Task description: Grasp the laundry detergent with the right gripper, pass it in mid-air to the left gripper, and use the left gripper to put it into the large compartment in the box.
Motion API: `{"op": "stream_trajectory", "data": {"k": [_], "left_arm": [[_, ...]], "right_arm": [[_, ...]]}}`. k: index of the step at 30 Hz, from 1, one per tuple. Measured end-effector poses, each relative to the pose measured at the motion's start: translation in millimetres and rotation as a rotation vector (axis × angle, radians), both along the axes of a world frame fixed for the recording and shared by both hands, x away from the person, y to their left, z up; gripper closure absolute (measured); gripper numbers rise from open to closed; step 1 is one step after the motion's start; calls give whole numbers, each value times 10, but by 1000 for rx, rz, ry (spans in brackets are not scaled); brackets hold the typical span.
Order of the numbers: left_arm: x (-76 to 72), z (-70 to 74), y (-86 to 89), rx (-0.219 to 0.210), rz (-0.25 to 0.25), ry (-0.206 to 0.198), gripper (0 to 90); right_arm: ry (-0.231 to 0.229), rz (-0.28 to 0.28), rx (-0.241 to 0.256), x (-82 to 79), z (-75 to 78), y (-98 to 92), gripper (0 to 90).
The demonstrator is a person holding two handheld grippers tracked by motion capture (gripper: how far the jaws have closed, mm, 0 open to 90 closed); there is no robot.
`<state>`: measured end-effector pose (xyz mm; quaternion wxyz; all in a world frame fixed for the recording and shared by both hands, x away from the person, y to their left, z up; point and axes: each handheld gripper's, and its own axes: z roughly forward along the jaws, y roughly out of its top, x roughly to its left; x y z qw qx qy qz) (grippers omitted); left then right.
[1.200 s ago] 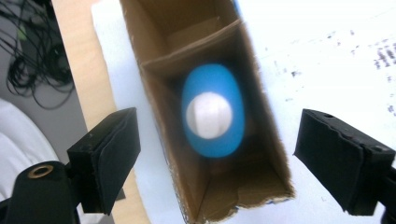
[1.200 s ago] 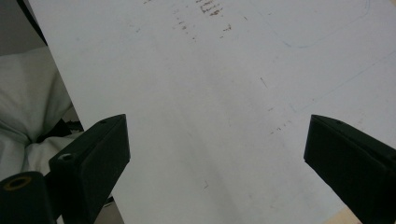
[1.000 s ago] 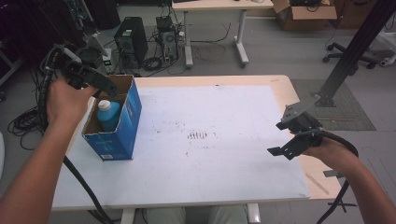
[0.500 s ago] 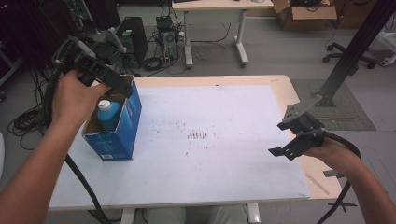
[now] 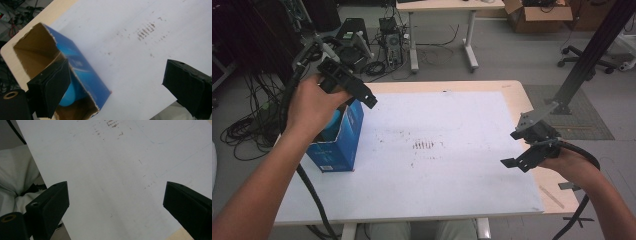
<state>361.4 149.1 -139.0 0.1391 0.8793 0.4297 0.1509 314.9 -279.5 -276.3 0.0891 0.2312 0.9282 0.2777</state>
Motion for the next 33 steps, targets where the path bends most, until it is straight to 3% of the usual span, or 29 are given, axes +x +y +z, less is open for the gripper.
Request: {"op": "stream_trajectory", "data": {"k": [5, 7, 8, 18, 33], "left_arm": [[12, -28, -117, -7, -44, 5, 80], [28, -58, -186, -12, -73, 19, 79], [40, -97, -268, -12, -111, 31, 79], [114, -282, -579, 1, -231, 54, 80], [241, -422, -820, 24, -338, 69, 81]], "right_arm": [[3, -3, 4, 1, 7, 1, 62], [4, -3, 1, 1, 9, 9, 61], [5, -2, -1, -1, 12, 18, 61], [10, -10, -10, -3, 18, 16, 61], [17, -1, -24, 46, 42, 105, 61]]}}
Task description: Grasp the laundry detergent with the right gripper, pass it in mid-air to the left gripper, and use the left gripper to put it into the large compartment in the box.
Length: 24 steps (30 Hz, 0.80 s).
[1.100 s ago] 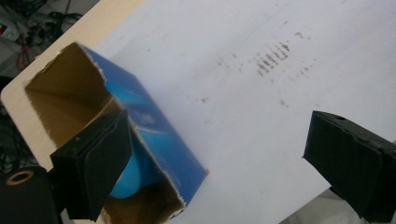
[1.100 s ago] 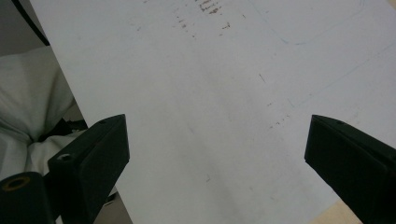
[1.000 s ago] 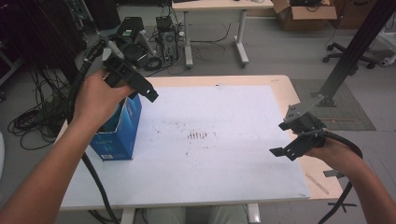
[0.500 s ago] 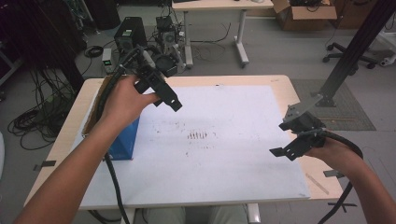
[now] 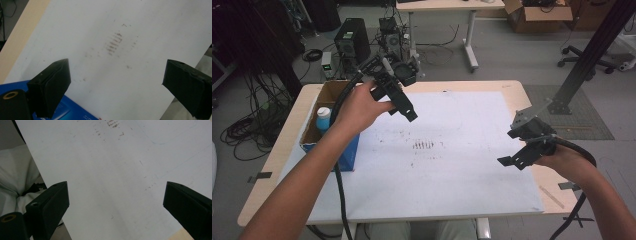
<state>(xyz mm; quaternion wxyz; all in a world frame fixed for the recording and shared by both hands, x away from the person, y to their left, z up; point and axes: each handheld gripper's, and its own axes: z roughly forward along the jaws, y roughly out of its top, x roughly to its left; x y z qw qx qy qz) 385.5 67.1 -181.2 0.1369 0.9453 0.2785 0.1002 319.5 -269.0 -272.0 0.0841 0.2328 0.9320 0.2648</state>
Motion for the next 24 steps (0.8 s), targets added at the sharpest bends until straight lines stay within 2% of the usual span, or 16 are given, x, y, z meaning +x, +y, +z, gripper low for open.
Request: {"op": "stream_trajectory", "data": {"k": [1, 7, 17, 24], "left_arm": [[17, -16, -37, 0, -20, 2, 81], [70, -61, -141, 13, -66, 17, 81], [144, -90, -302, 18, -117, 18, 81], [154, -136, -387, 23, -156, 43, 81]], "right_arm": [[1, 1, -1, 9, -3, 11, 61], [2, 4, 0, 18, -5, 33, 62], [5, -1, -1, 25, -12, 17, 61], [4, 1, -2, 9, -6, 39, 62]]}}
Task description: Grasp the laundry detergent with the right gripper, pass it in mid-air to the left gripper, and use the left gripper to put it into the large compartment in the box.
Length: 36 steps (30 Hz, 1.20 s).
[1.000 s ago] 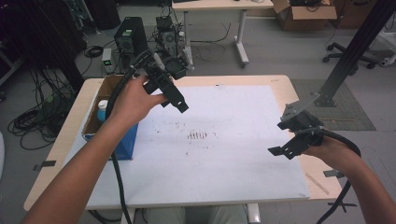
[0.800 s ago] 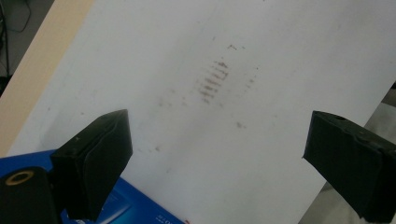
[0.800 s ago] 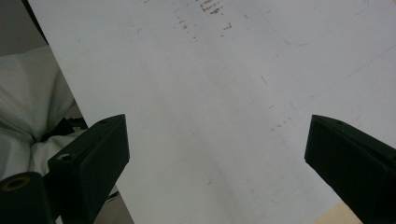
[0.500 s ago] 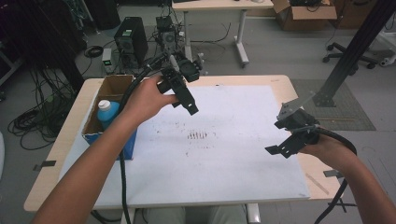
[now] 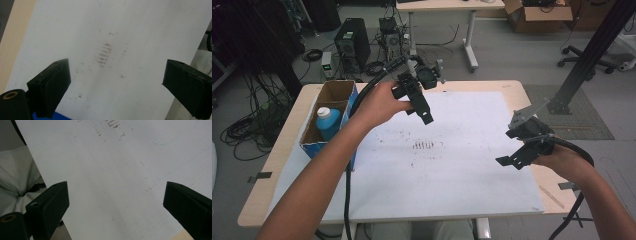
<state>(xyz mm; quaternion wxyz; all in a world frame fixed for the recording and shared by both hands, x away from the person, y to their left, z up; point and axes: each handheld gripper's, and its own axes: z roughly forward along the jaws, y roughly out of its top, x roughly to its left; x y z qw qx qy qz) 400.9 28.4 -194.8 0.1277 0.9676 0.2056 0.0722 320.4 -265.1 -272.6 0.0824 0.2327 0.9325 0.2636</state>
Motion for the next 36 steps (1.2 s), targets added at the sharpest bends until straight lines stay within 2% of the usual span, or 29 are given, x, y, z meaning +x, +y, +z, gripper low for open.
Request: {"op": "stream_trajectory", "data": {"k": [9, 20, 36], "left_arm": [[16, -10, 29, -14, 0, 1, 80], [35, -34, -51, -8, -25, 0, 81], [24, -39, -8, -22, -12, -2, 81]], "right_arm": [[1, 0, 2, 7, 9, -3, 62], [-1, 3, 4, 30, 9, -20, 61], [1, -2, 0, 19, -4, -6, 61]]}}
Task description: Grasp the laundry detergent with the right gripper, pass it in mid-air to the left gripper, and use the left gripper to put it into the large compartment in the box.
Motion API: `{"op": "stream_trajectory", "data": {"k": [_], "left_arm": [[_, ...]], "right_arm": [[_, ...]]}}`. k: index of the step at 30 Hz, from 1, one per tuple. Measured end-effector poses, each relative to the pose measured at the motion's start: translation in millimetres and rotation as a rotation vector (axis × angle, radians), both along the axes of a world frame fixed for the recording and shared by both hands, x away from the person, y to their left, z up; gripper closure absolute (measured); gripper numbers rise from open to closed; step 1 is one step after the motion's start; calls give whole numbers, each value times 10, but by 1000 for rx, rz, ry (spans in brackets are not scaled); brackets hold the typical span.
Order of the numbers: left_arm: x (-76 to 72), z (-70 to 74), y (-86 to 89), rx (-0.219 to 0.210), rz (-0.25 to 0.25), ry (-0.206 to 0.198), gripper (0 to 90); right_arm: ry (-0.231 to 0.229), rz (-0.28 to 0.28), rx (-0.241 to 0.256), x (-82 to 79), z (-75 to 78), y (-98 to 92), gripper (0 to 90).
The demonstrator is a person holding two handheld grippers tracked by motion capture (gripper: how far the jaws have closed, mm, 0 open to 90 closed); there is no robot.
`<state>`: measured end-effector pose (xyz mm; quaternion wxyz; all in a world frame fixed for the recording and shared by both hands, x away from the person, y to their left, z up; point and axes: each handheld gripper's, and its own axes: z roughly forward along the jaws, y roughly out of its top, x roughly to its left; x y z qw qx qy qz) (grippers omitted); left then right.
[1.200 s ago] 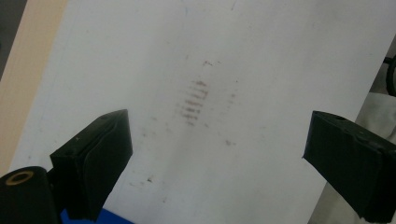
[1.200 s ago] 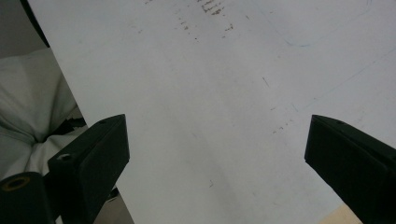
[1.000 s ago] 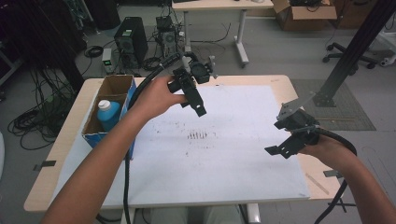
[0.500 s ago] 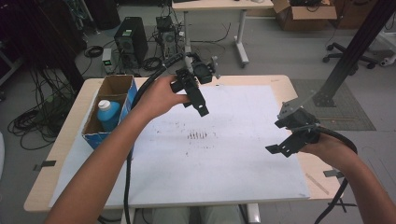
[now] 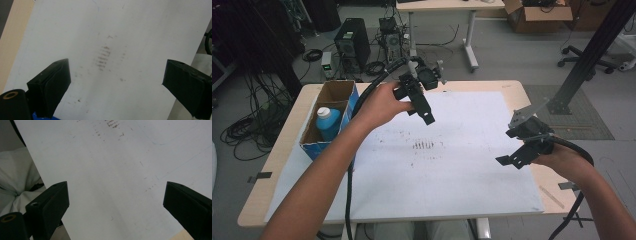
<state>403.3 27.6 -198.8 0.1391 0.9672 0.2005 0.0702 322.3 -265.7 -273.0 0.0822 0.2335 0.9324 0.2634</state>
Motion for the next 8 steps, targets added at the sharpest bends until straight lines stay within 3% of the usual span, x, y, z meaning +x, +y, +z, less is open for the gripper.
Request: {"op": "stream_trajectory", "data": {"k": [8], "left_arm": [[-10, 0, 16, -4, 0, 0, 81]], "right_arm": [[1, 1, -1, -3, -12, 8, 61]]}}
